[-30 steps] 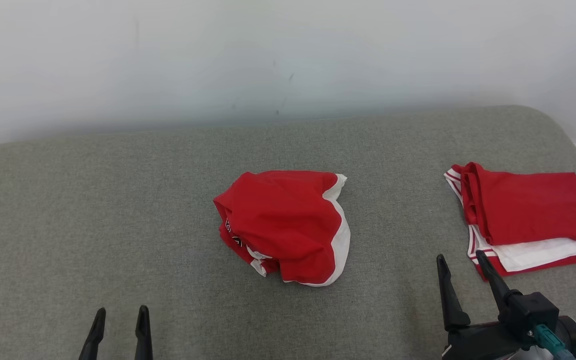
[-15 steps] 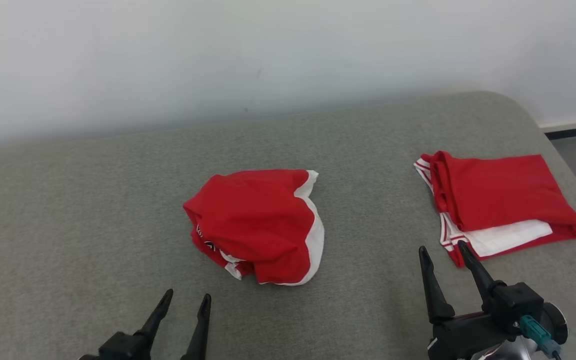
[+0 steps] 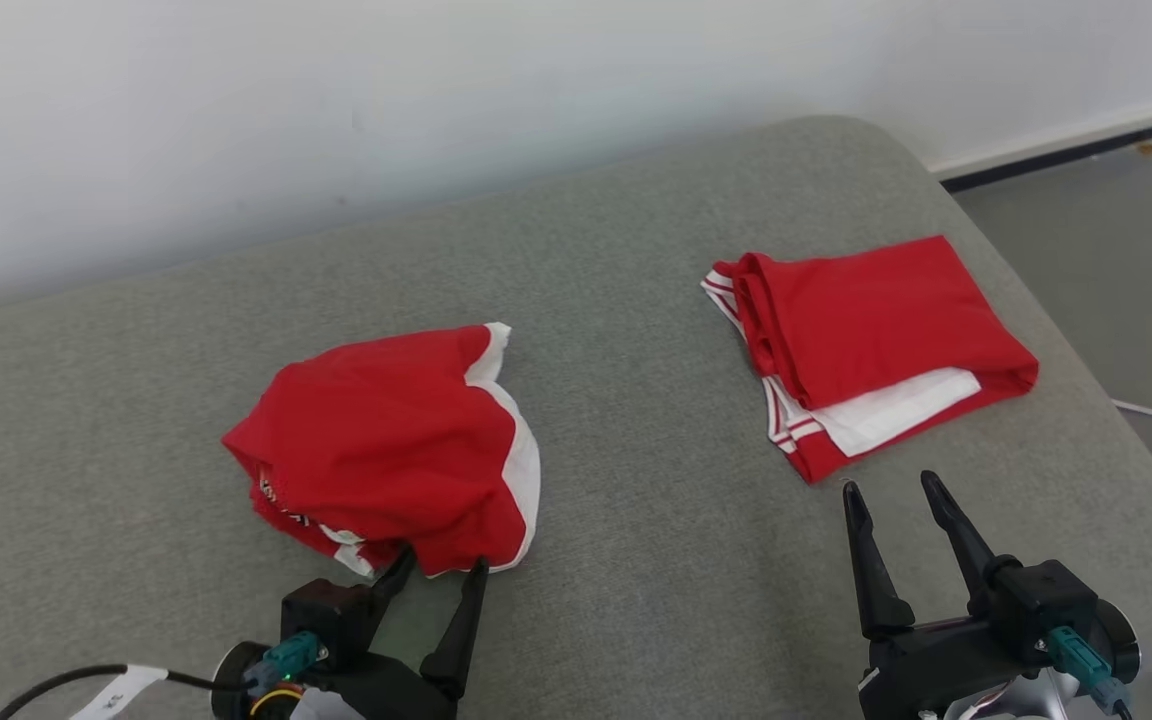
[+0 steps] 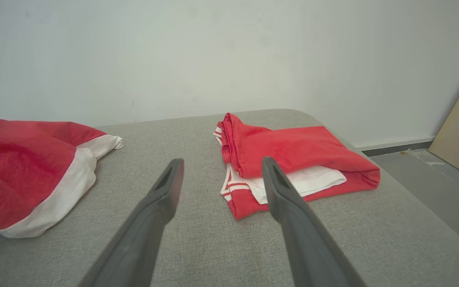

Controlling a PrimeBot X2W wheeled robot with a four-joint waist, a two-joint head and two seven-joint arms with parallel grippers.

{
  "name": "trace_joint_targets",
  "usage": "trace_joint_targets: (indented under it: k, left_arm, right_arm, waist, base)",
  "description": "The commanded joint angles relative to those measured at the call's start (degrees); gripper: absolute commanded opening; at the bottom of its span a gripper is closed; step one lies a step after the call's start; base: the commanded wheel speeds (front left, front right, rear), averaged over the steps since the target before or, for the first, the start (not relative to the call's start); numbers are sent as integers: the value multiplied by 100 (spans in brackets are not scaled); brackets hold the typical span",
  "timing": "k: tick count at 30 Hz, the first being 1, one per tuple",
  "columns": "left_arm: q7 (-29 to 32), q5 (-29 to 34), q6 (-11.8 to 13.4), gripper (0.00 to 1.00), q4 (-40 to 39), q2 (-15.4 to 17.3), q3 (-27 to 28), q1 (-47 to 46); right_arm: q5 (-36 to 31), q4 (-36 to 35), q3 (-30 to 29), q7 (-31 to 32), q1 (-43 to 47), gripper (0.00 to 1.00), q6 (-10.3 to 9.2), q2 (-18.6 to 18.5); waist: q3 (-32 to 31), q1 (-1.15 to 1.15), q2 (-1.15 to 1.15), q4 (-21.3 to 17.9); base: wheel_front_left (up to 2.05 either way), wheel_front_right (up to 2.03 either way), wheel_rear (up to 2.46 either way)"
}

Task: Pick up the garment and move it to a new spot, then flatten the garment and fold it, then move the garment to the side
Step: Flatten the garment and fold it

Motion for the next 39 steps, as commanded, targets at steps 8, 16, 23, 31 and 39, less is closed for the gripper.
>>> trace_joint_targets:
  k: [8, 16, 23, 31, 39]
  left_arm:
    - [-172, -125, 62, 0, 401, 62, 29, -259]
    - [-377, -278, 35, 0, 160, -11, -35, -304]
    - [-209, -222, -15, 0, -1190, 180, -567, -874]
    - [286, -431, -4, 0, -2635, 141, -1392, -2299]
    - [387, -993, -4, 0, -3085, -209, -1698, -3174]
  right_arm:
    - [73, 100, 14, -113, -110, 100, -11, 4]
    - [63, 127, 62, -99, -93, 100, -11, 3]
    - [5, 113, 83, -53, -71, 100, -11, 3]
    - [37, 125, 126, -20, -23, 100, -11, 3]
    - [92, 123, 128, -42, 8, 100, -12, 3]
  waist:
    - [222, -1, 0, -229]
    - [122, -1, 0, -67]
    - [5, -1, 0, 144]
    - [-104, -1, 0, 231]
    - [-130, -1, 0, 299]
  base:
    - [0, 0, 0]
    - [0, 0, 0]
    - [0, 0, 0]
    - [0, 0, 0]
    - [0, 0, 0]
